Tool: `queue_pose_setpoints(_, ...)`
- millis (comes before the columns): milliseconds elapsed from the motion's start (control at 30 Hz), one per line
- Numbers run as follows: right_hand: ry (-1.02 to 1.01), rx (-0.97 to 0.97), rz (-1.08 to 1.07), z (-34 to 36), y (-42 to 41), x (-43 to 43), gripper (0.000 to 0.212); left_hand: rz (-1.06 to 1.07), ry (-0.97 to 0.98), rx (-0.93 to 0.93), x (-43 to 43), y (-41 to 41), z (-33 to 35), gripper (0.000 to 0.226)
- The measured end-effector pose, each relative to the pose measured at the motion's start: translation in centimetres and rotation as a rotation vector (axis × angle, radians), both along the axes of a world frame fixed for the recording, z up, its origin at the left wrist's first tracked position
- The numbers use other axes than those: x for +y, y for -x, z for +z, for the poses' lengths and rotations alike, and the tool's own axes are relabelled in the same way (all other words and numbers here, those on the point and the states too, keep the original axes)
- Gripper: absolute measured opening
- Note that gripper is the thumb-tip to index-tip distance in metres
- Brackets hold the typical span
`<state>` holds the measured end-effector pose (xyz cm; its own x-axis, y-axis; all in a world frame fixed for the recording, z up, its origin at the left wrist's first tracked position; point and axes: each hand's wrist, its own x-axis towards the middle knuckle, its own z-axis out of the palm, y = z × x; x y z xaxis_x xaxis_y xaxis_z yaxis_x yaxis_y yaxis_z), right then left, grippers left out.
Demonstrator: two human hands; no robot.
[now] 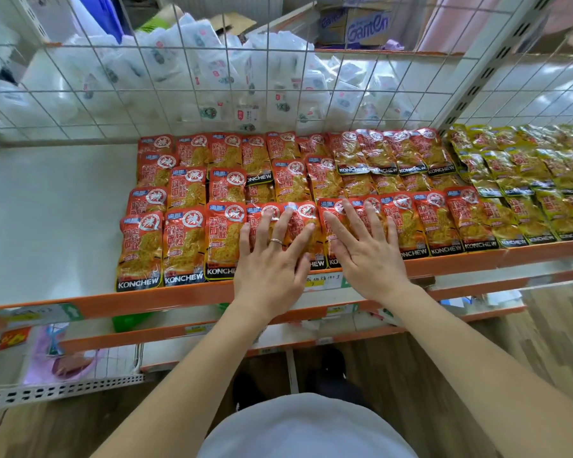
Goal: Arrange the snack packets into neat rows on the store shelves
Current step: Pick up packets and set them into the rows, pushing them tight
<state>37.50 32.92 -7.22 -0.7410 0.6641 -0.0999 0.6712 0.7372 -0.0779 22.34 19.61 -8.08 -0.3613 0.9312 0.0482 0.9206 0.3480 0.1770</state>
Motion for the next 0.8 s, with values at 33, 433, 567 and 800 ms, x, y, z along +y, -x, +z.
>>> queue_pose_setpoints(33, 0.008, 0.000, 0.004, 0.1, 0.0, 0.0, 0.057, -0.001, -0.019, 0.010, 0.0, 0.0, -0.1, 0.058)
queue_pose_setpoints(433, -0.081, 0.368, -0.088, 3.2, 0.2, -0.7, 0.072, 0.046, -0.250, -0.112, -0.4, 0.5, 3.9, 0.056)
queue_pose_setpoints(567, -0.056, 0.476, -0.068, 5.2, -0.7, 0.0, 0.072, 0.053, -0.239, -0.093, 0.0, 0.3, 6.5, 0.058)
queue_pose_setpoints(800, 0.043, 0.480, -0.058, 8.0, -8.3, 2.2, 0.076, 0.026, -0.270, -0.004, 2.4, -6.2, 9.2, 0.055)
